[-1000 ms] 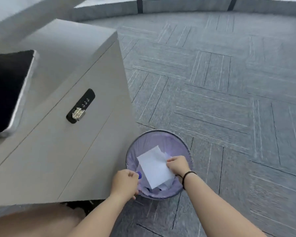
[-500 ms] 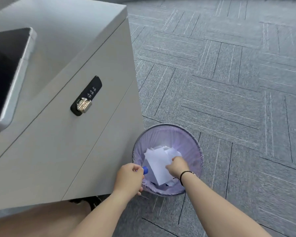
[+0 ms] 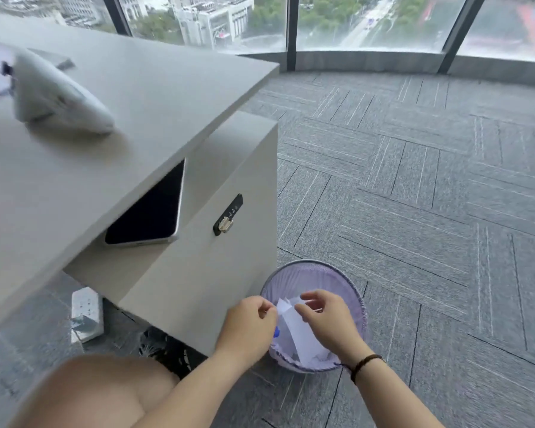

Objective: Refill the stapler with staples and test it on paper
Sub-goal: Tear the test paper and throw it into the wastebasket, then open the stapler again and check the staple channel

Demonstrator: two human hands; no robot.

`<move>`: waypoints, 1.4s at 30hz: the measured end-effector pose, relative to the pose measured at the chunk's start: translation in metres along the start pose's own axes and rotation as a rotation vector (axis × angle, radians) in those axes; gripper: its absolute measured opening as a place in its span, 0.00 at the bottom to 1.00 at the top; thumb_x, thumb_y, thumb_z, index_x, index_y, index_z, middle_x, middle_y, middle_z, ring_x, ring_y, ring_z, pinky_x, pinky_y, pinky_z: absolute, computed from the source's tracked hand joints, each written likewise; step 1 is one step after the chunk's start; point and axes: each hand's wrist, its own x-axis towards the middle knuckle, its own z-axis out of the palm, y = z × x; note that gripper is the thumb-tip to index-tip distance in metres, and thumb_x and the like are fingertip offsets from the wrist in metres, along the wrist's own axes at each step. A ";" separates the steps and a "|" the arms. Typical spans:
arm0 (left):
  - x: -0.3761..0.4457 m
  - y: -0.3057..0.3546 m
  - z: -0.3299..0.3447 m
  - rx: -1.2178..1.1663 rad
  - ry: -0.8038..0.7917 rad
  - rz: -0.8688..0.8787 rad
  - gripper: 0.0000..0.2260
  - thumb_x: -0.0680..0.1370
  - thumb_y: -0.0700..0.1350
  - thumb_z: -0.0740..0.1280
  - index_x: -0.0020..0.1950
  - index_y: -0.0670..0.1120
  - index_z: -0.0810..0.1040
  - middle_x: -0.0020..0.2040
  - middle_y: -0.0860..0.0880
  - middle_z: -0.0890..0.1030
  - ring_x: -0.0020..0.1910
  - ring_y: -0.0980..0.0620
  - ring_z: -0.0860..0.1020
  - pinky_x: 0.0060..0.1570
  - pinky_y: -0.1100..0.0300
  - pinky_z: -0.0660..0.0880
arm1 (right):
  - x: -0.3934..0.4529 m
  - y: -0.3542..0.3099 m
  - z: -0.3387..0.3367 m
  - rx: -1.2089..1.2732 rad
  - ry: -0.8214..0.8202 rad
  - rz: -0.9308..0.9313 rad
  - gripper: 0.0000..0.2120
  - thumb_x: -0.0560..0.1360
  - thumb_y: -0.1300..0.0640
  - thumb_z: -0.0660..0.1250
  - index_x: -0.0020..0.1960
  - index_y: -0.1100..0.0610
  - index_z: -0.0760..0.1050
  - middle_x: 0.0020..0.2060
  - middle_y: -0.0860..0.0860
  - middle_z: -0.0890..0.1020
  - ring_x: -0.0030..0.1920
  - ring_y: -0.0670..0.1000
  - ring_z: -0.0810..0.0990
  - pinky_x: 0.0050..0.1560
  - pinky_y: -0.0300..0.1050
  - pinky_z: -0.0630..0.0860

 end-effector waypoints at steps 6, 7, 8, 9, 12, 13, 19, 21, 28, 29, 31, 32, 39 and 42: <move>-0.090 0.063 -0.091 0.052 0.220 0.225 0.11 0.78 0.51 0.64 0.40 0.48 0.81 0.35 0.52 0.84 0.35 0.58 0.79 0.40 0.59 0.77 | -0.093 -0.126 -0.047 0.149 0.029 -0.383 0.04 0.72 0.56 0.75 0.40 0.49 0.83 0.33 0.45 0.86 0.35 0.43 0.84 0.40 0.39 0.79; -0.111 0.071 -0.108 0.037 0.267 0.259 0.11 0.78 0.52 0.65 0.40 0.48 0.81 0.35 0.52 0.84 0.34 0.57 0.79 0.40 0.58 0.77 | -0.110 -0.146 -0.053 0.148 0.028 -0.439 0.04 0.72 0.56 0.75 0.39 0.50 0.83 0.33 0.45 0.86 0.34 0.43 0.84 0.40 0.40 0.79; -0.133 0.078 -0.125 0.020 0.315 0.292 0.11 0.78 0.52 0.65 0.40 0.48 0.81 0.34 0.52 0.83 0.33 0.57 0.78 0.39 0.59 0.77 | -0.128 -0.166 -0.057 0.146 0.025 -0.496 0.04 0.72 0.56 0.75 0.38 0.50 0.83 0.33 0.46 0.87 0.34 0.45 0.84 0.39 0.42 0.80; -0.157 0.084 -0.141 0.004 0.361 0.327 0.11 0.78 0.52 0.65 0.40 0.48 0.81 0.34 0.52 0.83 0.33 0.56 0.78 0.37 0.61 0.77 | -0.146 -0.186 -0.060 0.148 0.020 -0.552 0.04 0.71 0.55 0.75 0.37 0.50 0.83 0.32 0.48 0.87 0.34 0.47 0.84 0.39 0.45 0.81; -0.225 0.086 -0.189 -0.007 0.514 0.383 0.10 0.77 0.53 0.67 0.40 0.49 0.81 0.33 0.53 0.83 0.29 0.58 0.77 0.31 0.68 0.72 | -0.201 -0.240 -0.055 0.184 -0.027 -0.702 0.02 0.70 0.54 0.75 0.39 0.50 0.84 0.32 0.52 0.86 0.34 0.54 0.84 0.40 0.52 0.81; -0.246 0.083 -0.205 -0.010 0.578 0.387 0.10 0.76 0.54 0.67 0.40 0.50 0.81 0.33 0.53 0.83 0.29 0.58 0.77 0.31 0.68 0.72 | -0.218 -0.256 -0.049 0.190 -0.051 -0.749 0.01 0.69 0.53 0.76 0.40 0.49 0.84 0.32 0.52 0.86 0.34 0.54 0.83 0.39 0.52 0.81; -0.352 0.013 -0.299 -0.048 0.909 0.272 0.10 0.76 0.53 0.68 0.38 0.51 0.81 0.32 0.54 0.83 0.29 0.58 0.78 0.31 0.65 0.74 | -0.313 -0.335 0.024 0.168 -0.314 -0.943 0.15 0.61 0.39 0.73 0.41 0.47 0.83 0.32 0.54 0.85 0.34 0.60 0.83 0.41 0.59 0.81; -0.384 -0.022 -0.325 -0.061 0.996 0.211 0.10 0.76 0.51 0.69 0.37 0.50 0.81 0.32 0.53 0.83 0.29 0.58 0.78 0.32 0.61 0.75 | -0.337 -0.352 0.060 0.129 -0.410 -0.988 0.11 0.64 0.43 0.75 0.42 0.46 0.83 0.32 0.55 0.85 0.35 0.62 0.83 0.42 0.62 0.81; -0.469 -0.137 -0.378 0.121 1.194 -0.143 0.02 0.75 0.51 0.70 0.45 0.55 0.82 0.38 0.60 0.80 0.38 0.68 0.76 0.36 0.73 0.68 | -0.414 -0.386 0.187 -0.127 -0.641 -1.088 0.07 0.70 0.47 0.75 0.43 0.49 0.81 0.32 0.52 0.85 0.33 0.52 0.84 0.39 0.51 0.80; -0.474 -0.149 -0.381 0.148 1.166 -0.199 0.04 0.75 0.51 0.70 0.49 0.56 0.81 0.43 0.60 0.80 0.43 0.66 0.76 0.40 0.72 0.67 | -0.421 -0.387 0.201 -0.163 -0.646 -1.086 0.08 0.70 0.46 0.74 0.46 0.48 0.80 0.33 0.51 0.85 0.34 0.49 0.84 0.38 0.49 0.80; -0.478 -0.171 -0.383 0.181 1.112 -0.269 0.07 0.76 0.53 0.68 0.54 0.57 0.79 0.51 0.60 0.80 0.52 0.58 0.77 0.49 0.62 0.71 | -0.430 -0.387 0.224 -0.200 -0.664 -1.056 0.11 0.70 0.44 0.73 0.50 0.45 0.77 0.34 0.49 0.85 0.33 0.47 0.84 0.33 0.46 0.81; -0.479 -0.179 -0.383 0.168 1.105 -0.284 0.07 0.76 0.54 0.67 0.53 0.57 0.79 0.50 0.60 0.80 0.52 0.57 0.78 0.50 0.59 0.74 | -0.433 -0.387 0.233 -0.205 -0.678 -1.030 0.12 0.70 0.43 0.72 0.52 0.44 0.75 0.34 0.49 0.85 0.31 0.46 0.83 0.30 0.43 0.80; -0.486 -0.195 -0.380 -0.027 1.075 -0.230 0.05 0.75 0.56 0.70 0.44 0.56 0.81 0.36 0.57 0.83 0.34 0.61 0.80 0.39 0.59 0.80 | -0.444 -0.392 0.258 -0.168 -0.720 -0.952 0.14 0.72 0.49 0.73 0.56 0.44 0.73 0.33 0.49 0.87 0.30 0.49 0.85 0.40 0.52 0.85; -0.493 -0.195 -0.379 -0.042 0.984 -0.217 0.07 0.75 0.58 0.69 0.51 0.60 0.78 0.40 0.57 0.83 0.30 0.62 0.76 0.35 0.63 0.75 | -0.450 -0.393 0.266 -0.151 -0.779 -0.946 0.19 0.71 0.49 0.74 0.60 0.43 0.73 0.37 0.51 0.87 0.33 0.51 0.86 0.44 0.56 0.84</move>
